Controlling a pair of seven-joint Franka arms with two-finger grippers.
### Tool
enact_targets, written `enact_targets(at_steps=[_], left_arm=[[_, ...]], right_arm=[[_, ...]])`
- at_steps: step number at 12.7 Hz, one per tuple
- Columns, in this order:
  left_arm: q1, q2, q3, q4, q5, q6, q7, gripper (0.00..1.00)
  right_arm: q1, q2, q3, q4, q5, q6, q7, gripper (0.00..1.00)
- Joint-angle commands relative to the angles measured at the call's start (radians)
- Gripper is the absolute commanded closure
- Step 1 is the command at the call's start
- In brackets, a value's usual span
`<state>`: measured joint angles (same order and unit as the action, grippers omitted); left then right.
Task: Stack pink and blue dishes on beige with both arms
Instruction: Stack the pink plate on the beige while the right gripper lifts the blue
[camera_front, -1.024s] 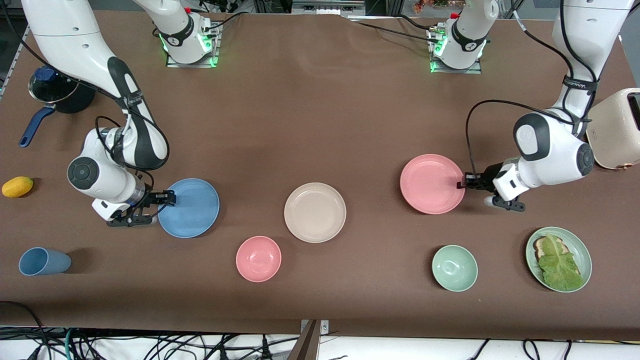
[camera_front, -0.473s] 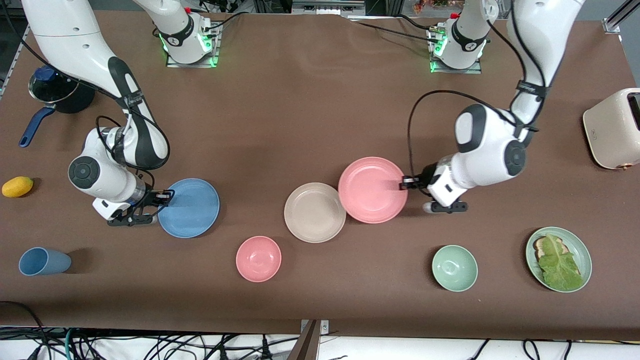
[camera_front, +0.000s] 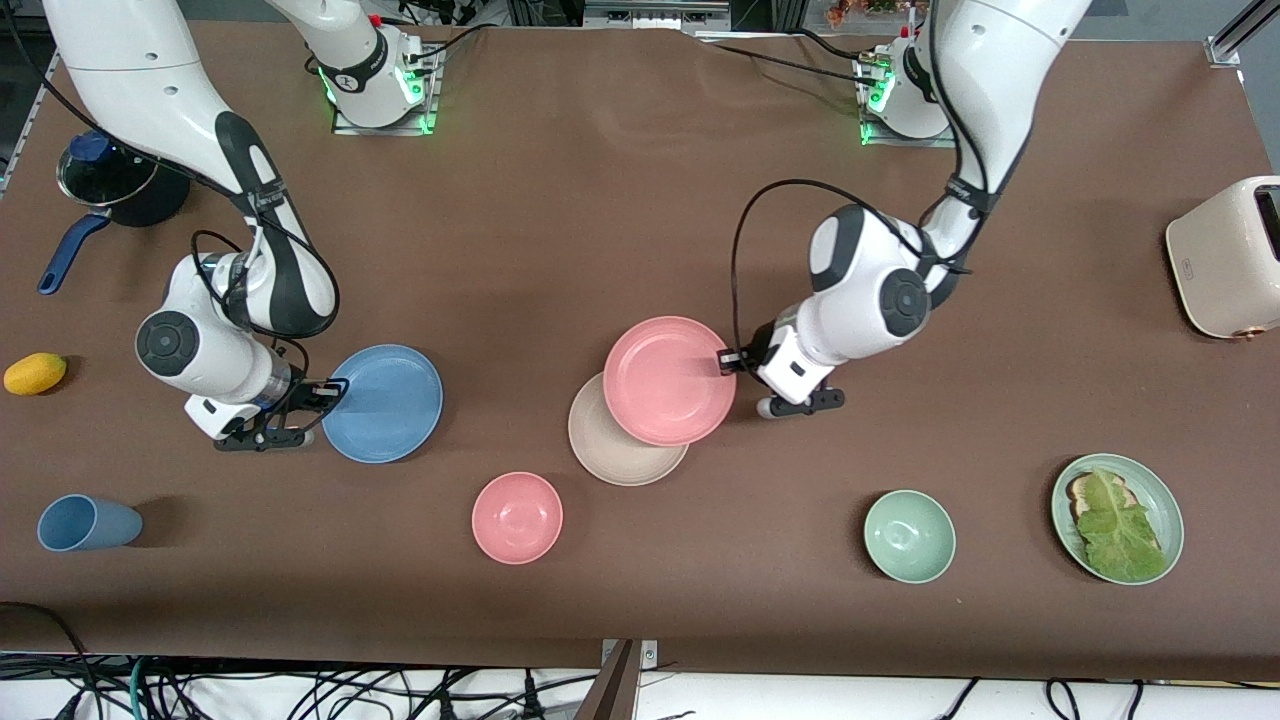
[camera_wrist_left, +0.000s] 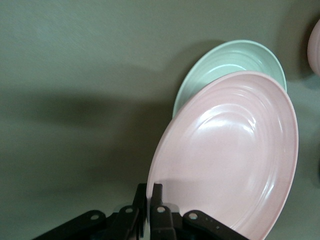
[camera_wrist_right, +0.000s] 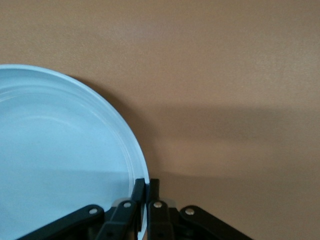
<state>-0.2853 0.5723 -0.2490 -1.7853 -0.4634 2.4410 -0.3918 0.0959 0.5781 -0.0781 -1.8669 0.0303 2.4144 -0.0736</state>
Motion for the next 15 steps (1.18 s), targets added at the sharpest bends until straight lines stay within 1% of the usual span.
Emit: enact_targets(at_steps=[1, 2, 3, 4, 5, 6, 7, 10, 11, 12, 13, 15], left_arm=[[-0.054, 0.058, 0.016, 0.058, -0.009, 0.058, -0.064, 1.0], [-0.066, 0.078, 0.017, 0.081, 0.002, 0.059, -0.091, 1.0], [-0.077, 0.101, 0.017, 0.108, 0.02, 0.059, -0.128, 1.0], [-0.083, 0.124, 0.017, 0.136, 0.052, 0.059, -0.168, 1.0], [-0.093, 0.145, 0.019, 0.158, 0.092, 0.059, -0.202, 1.0], [-0.098, 0.162, 0.019, 0.174, 0.127, 0.059, -0.238, 1.0], [-0.101, 0.175, 0.019, 0.191, 0.152, 0.059, -0.263, 1.0], [-0.101, 0.196, 0.019, 0.205, 0.16, 0.059, -0.272, 1.0], [-0.103, 0.199, 0.025, 0.214, 0.16, 0.059, -0.272, 0.97], [-0.101, 0.201, 0.027, 0.218, 0.16, 0.059, -0.269, 0.69], [-0.101, 0.199, 0.028, 0.219, 0.16, 0.059, -0.269, 0.57], [-0.095, 0.192, 0.028, 0.24, 0.16, 0.052, -0.269, 0.51]], right_arm=[[-0.004, -0.018, 0.008, 0.003, 0.01, -0.012, -0.002, 1.0], [-0.001, -0.023, 0.009, 0.046, 0.01, -0.07, -0.002, 1.0], [0.001, -0.024, 0.014, 0.117, 0.01, -0.163, -0.002, 1.0], [0.001, -0.024, 0.021, 0.206, 0.01, -0.27, 0.0, 1.0], [0.004, -0.024, 0.023, 0.272, 0.007, -0.353, 0.0, 1.0], [0.016, -0.024, 0.024, 0.319, 0.007, -0.407, 0.0, 1.0], [0.031, -0.03, 0.023, 0.34, 0.007, -0.438, 0.002, 1.0], [0.047, -0.087, 0.026, 0.366, 0.019, -0.523, 0.005, 1.0], [0.06, -0.089, 0.027, 0.383, 0.057, -0.556, 0.036, 1.0], [0.079, -0.089, 0.029, 0.39, 0.091, -0.563, 0.084, 1.0], [0.102, -0.087, 0.032, 0.39, 0.098, -0.56, 0.139, 1.0], [0.168, -0.076, 0.032, 0.39, 0.1, -0.54, 0.251, 1.0]])
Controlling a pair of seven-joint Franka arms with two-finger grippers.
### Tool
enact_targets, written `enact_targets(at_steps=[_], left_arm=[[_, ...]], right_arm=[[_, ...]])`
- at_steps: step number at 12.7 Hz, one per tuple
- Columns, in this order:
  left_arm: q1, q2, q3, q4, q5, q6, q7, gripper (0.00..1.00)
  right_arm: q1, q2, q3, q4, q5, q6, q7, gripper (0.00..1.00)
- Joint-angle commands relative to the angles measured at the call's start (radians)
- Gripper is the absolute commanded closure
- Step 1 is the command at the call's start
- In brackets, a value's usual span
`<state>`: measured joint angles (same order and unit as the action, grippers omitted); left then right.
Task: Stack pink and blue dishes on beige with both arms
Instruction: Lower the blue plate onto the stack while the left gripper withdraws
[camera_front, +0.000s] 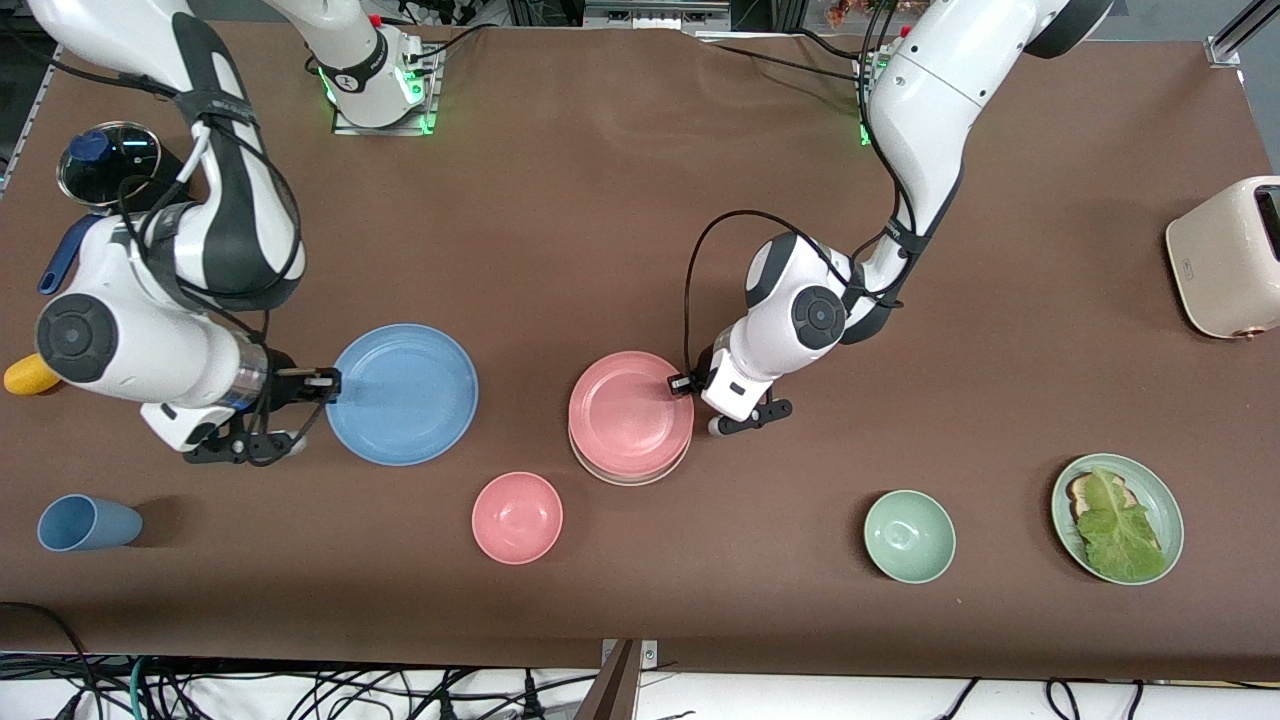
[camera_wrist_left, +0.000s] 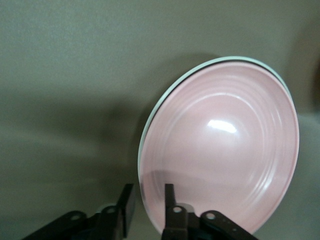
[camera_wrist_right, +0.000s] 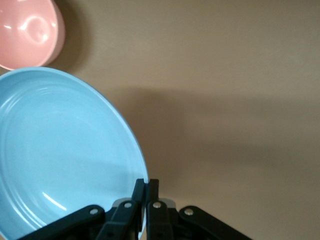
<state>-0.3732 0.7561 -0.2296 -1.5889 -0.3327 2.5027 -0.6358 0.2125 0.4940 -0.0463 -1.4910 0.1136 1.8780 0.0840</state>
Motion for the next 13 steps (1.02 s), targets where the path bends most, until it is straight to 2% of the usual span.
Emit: enact_targets(at_steps=[1, 2, 3, 6, 7, 11, 13], left_arm=[[0.002, 0.002, 0.009, 0.046, 0.027, -0.016, -0.025, 0.49], [0.014, -0.027, 0.012, 0.046, 0.027, -0.049, -0.024, 0.48], [0.037, -0.065, 0.018, 0.047, 0.032, -0.139, -0.022, 0.47], [0.114, -0.161, 0.041, 0.139, 0.079, -0.503, 0.046, 0.43], [0.146, -0.179, 0.041, 0.159, 0.086, -0.583, 0.104, 0.42], [0.287, -0.235, 0.044, 0.164, 0.09, -0.754, 0.38, 0.39], [0.315, -0.257, 0.087, 0.165, 0.141, -0.815, 0.535, 0.38]], right_arm=[[0.083, 0.017, 0.0, 0.014, 0.015, 0.018, 0.147, 1.0], [0.111, 0.029, 0.0, 0.012, 0.015, 0.045, 0.201, 1.0], [0.143, 0.041, -0.001, 0.012, 0.015, 0.074, 0.25, 1.0], [0.241, 0.093, -0.001, 0.014, 0.012, 0.147, 0.405, 1.0], [0.273, 0.112, -0.001, 0.014, 0.011, 0.189, 0.46, 1.0], [0.363, 0.196, -0.001, 0.017, 0.006, 0.34, 0.629, 1.0], [0.383, 0.225, -0.003, 0.02, 0.006, 0.378, 0.654, 1.0]])
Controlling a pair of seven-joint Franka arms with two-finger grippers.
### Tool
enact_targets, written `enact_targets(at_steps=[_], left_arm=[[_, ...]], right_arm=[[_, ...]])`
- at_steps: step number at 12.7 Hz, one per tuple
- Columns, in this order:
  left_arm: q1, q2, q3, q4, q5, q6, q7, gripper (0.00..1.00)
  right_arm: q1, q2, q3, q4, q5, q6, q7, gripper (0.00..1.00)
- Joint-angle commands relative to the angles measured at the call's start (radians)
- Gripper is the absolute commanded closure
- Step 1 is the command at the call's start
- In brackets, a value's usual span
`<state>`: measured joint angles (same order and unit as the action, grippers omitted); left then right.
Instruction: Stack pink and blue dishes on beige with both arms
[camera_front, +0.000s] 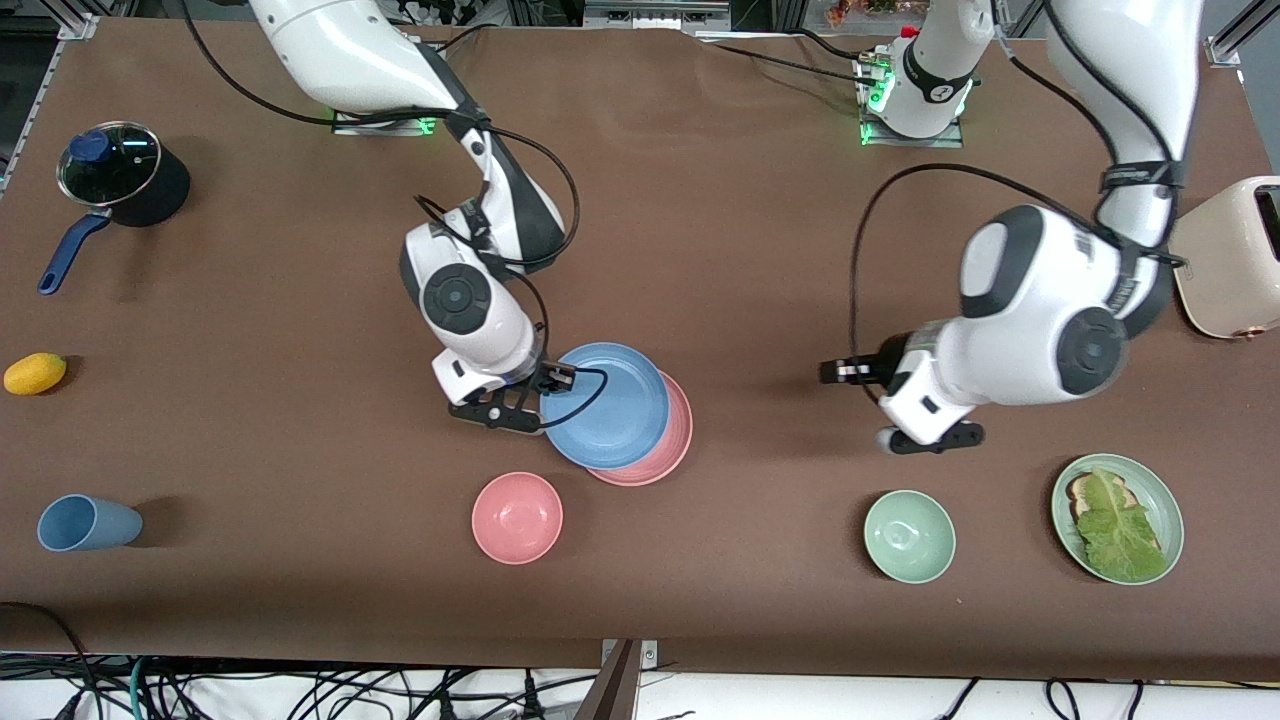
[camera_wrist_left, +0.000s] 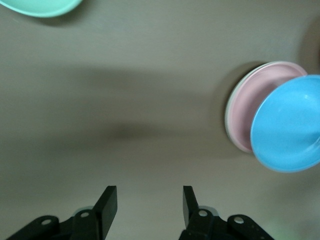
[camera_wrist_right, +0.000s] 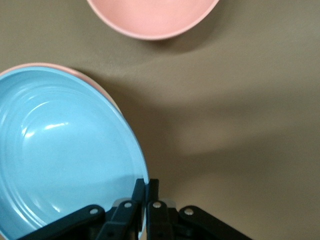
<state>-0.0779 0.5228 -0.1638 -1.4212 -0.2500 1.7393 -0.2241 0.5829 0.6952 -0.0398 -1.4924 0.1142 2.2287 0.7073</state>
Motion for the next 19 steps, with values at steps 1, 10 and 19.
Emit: enact_targets(at_steps=[1, 10, 19], left_arm=[[0.03, -0.039, 0.029, -0.002, 0.113, -0.064, 0.178, 0.39], [0.147, -0.216, 0.067, 0.019, 0.232, -0.214, 0.362, 0.0], [0.17, -0.36, 0.107, 0.016, 0.258, -0.314, 0.356, 0.0]], right_arm=[[0.015, 0.041, -0.008, 0.027, 0.007, 0.057, 0.061, 1.0], [0.017, 0.072, -0.023, 0.157, 0.002, -0.085, 0.061, 0.31], [-0.176, -0.264, -0.152, 0.106, 0.015, -0.47, -0.517, 0.0]])
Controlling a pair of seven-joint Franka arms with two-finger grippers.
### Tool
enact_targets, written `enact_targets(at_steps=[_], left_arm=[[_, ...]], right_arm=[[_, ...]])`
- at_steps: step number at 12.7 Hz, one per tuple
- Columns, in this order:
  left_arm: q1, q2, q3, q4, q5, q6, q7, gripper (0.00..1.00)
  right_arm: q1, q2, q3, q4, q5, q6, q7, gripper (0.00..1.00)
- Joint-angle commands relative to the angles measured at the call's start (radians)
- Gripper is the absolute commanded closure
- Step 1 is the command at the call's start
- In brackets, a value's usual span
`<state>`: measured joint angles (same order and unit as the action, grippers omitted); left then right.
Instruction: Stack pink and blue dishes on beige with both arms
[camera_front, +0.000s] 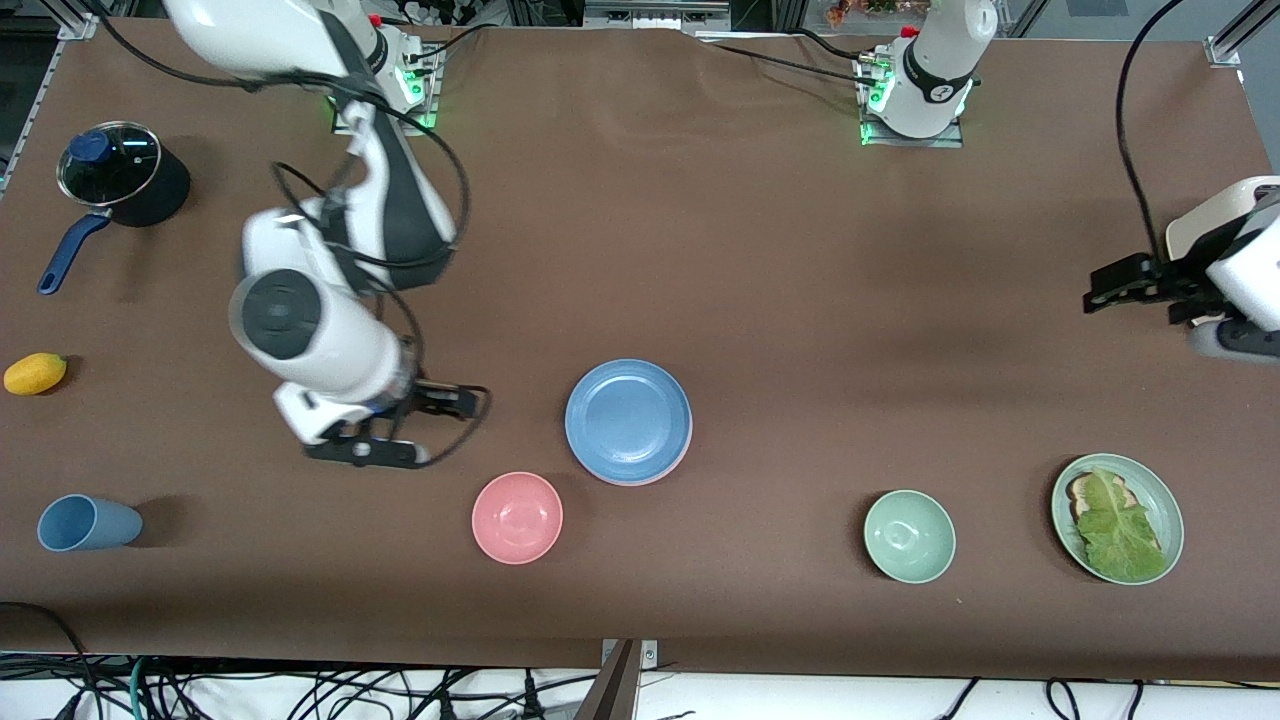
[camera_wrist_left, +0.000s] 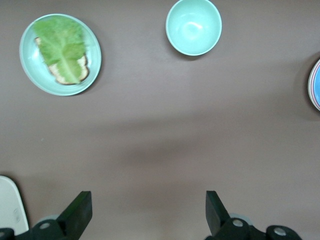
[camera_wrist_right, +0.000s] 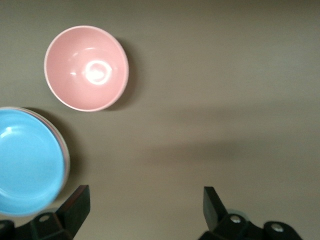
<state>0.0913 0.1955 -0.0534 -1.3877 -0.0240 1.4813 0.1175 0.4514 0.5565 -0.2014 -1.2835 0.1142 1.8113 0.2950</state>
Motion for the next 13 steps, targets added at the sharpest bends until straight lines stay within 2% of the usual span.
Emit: enact_targets(at_steps=[1, 3, 5, 6, 8, 10, 11, 13], left_arm=[[0.001, -0.033, -0.003, -0.031, 0.032, -0.085, 0.016, 0.0], [-0.002, -0.033, -0.003, -0.034, 0.033, -0.11, 0.016, 0.0], [0.005, -0.05, -0.005, -0.024, 0.016, -0.114, 0.016, 0.0], [-0.008, -0.06, -0.005, -0.024, 0.018, -0.114, 0.011, 0.0], [-0.012, -0.073, -0.008, -0.025, 0.016, -0.122, -0.051, 0.0], [-0.019, -0.079, -0.011, -0.025, -0.007, -0.14, -0.111, 0.0], [-0.019, -0.079, -0.011, -0.025, -0.008, -0.141, -0.111, 0.0], [-0.018, -0.096, -0.011, -0.036, -0.007, -0.141, -0.113, 0.0]], right_arm=[[-0.062, -0.173, 0.004, -0.128, 0.015, -0.094, -0.135, 0.0], [-0.062, -0.231, -0.036, -0.134, 0.002, -0.185, -0.139, 0.0], [-0.06, -0.276, -0.035, -0.146, -0.002, -0.213, -0.158, 0.0], [-0.095, -0.314, -0.009, -0.171, -0.005, -0.214, -0.165, 0.0], [-0.288, -0.392, 0.194, -0.22, -0.069, -0.214, -0.206, 0.0], [-0.418, -0.447, 0.308, -0.256, -0.1, -0.23, -0.212, 0.0], [-0.472, -0.476, 0.359, -0.276, -0.102, -0.231, -0.212, 0.0], [-0.477, -0.474, 0.356, -0.245, -0.111, -0.266, -0.212, 0.0]])
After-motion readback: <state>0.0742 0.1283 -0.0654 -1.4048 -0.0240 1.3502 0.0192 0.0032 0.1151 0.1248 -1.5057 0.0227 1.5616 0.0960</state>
